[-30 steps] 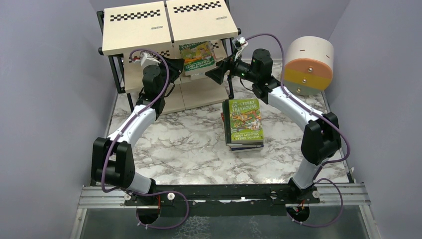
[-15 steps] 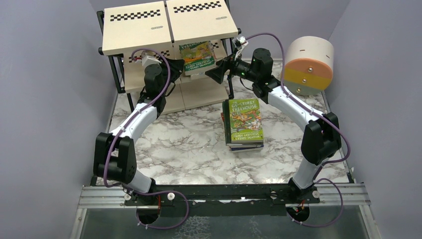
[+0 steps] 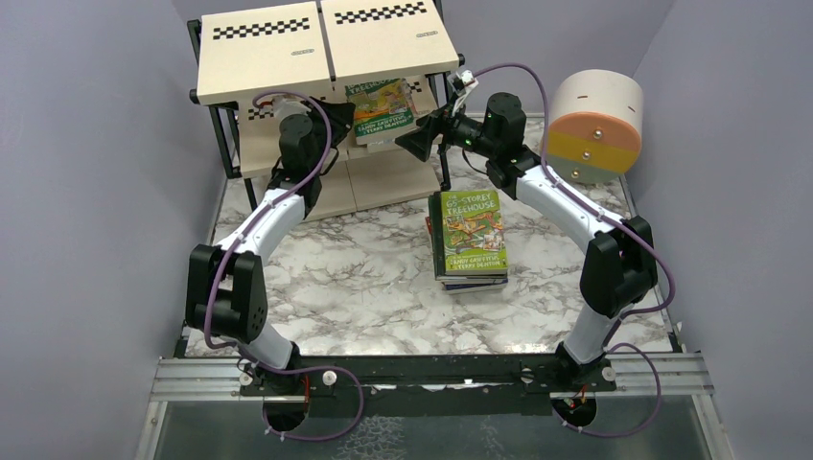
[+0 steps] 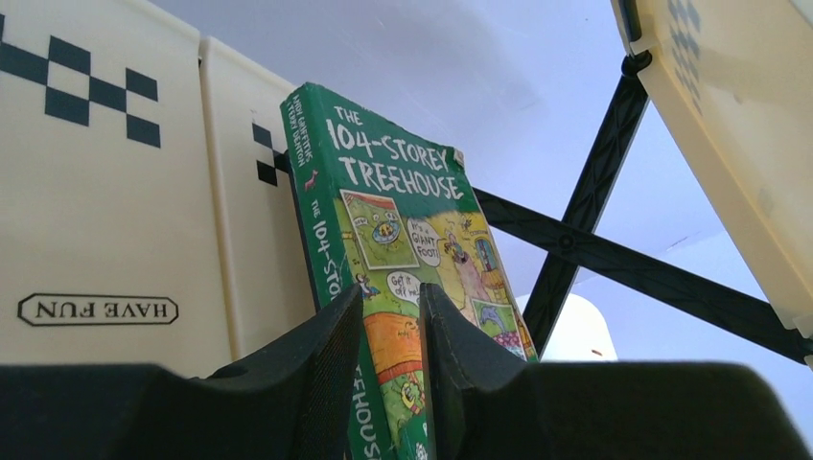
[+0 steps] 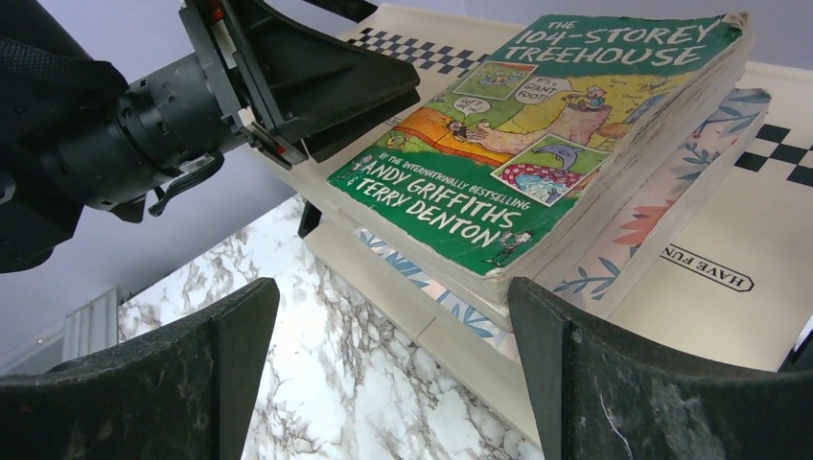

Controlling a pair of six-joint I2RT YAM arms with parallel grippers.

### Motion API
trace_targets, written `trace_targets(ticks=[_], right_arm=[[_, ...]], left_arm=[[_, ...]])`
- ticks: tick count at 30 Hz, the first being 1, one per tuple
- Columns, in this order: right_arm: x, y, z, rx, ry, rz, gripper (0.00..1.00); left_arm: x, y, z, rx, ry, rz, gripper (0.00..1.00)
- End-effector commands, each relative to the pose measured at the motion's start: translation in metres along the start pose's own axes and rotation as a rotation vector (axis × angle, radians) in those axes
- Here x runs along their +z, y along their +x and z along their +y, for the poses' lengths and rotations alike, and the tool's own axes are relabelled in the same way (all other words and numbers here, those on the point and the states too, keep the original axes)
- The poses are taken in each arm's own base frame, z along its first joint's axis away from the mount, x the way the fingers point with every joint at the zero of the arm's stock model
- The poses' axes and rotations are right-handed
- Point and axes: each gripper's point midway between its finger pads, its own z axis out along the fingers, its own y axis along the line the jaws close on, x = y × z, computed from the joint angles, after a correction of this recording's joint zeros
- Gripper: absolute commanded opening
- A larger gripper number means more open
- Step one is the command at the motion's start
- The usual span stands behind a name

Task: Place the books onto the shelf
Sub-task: Place the book on the shelf.

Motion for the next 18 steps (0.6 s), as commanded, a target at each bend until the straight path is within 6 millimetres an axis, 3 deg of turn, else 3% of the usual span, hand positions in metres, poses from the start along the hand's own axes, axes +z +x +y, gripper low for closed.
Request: trace_targets(ticks=[1, 18], right_arm=[[0.005, -0.009, 0.005, -0.026, -0.033, -0.013, 0.88], [0.006, -0.008, 0.004, -0.028, -0.031, -0.012, 0.88]], left_arm=[[0.008, -0.008, -0.013, 0.015, 0.053, -0.01, 0.21], [0.01, -0.01, 0.001, 0.017, 0.011, -0.031, 0.2]])
